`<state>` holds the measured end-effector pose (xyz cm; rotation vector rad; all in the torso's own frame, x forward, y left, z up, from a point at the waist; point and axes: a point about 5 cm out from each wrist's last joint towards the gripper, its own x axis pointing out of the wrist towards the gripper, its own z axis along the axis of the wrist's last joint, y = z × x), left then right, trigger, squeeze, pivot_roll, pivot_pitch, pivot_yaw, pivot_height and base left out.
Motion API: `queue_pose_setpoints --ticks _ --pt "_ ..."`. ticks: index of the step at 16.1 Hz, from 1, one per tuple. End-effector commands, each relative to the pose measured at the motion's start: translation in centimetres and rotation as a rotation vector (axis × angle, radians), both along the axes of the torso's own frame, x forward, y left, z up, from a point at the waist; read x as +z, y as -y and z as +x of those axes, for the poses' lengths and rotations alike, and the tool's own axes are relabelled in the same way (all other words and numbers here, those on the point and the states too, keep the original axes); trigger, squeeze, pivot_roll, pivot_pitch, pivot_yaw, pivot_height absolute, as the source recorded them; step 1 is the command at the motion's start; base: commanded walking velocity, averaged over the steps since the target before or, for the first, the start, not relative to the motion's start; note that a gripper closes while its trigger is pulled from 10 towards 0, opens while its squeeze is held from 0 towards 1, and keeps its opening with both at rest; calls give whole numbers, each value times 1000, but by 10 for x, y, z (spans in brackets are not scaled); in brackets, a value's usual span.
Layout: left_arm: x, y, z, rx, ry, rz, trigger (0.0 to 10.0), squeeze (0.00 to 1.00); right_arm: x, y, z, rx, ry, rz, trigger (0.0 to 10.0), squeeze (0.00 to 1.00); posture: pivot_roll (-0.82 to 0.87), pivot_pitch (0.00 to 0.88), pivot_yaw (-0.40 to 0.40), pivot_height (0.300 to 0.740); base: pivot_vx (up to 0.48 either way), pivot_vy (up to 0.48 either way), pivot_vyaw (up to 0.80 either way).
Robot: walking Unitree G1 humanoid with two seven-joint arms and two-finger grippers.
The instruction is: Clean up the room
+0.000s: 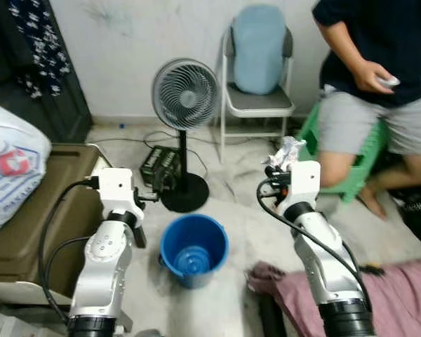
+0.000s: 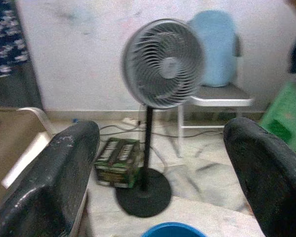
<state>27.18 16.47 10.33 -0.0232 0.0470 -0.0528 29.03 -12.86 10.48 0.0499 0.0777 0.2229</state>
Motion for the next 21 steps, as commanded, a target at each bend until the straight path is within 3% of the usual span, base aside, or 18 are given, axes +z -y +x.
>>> queue_pose_setpoints --ticks 1,3,10,16,21 --pt "1 -3 1 16 4 4 10000 0 5 -4 3 15 15 11 10000 0 4 0 -72 740 281 0 0" --pt "1 -3 1 20 1 9 10000 0 7 -6 3 30 25 -4 10000 0 4 0 -72 740 131 0 0" --pt "4 0 2 -4 16 -13 10000 0 7 -5 5 15 27 -1 10000 0 5 0 -71 740 0 0 759" --pt "5 3 1 -32 23 -39 10000 0 6 -4 5 2 18 7 10000 0 1 0 -72 740 0 0 0" --pt "5 3 1 -36 22 -43 10000 0 6 -4 5 -2 17 10 10000 0 -1 0 -73 740 253 0 0"
